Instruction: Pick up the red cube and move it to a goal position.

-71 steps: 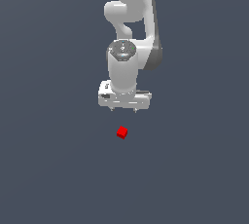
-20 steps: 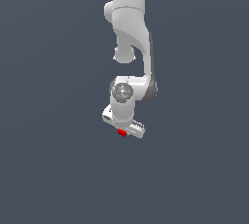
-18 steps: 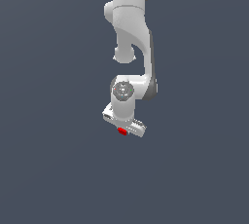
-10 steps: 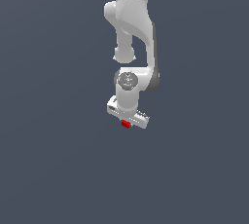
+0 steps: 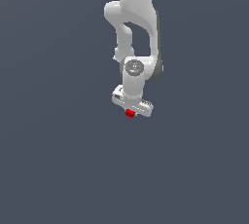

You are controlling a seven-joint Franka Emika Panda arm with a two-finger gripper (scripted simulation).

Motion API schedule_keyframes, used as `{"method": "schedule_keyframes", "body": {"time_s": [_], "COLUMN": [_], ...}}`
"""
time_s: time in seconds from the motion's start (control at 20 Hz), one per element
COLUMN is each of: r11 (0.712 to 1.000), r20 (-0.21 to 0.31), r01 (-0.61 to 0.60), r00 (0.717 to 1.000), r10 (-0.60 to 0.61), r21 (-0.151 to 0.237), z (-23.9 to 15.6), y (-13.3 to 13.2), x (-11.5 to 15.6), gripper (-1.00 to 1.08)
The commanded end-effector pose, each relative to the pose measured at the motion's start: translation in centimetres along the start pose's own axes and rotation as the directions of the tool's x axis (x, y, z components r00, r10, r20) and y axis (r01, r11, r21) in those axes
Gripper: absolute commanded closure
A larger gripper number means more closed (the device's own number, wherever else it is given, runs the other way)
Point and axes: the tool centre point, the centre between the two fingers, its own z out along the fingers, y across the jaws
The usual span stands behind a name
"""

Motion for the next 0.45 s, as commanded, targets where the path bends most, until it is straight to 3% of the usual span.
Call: {"method": "schedule_keyframes", "body": {"time_s": [0.0,0.4], "r11": [1.000,1.000], "r20": [-0.001,-0.001], "r01": [0.000,0.000], "r00": [1.000,1.000], "r10": [0.000,0.000], "r21": [0.000,0.000], "z": [-0.3,-0.7], "y": [0.0,0.0], "x": [-1.0,-2.2], "gripper": [1.08,1.08]}}
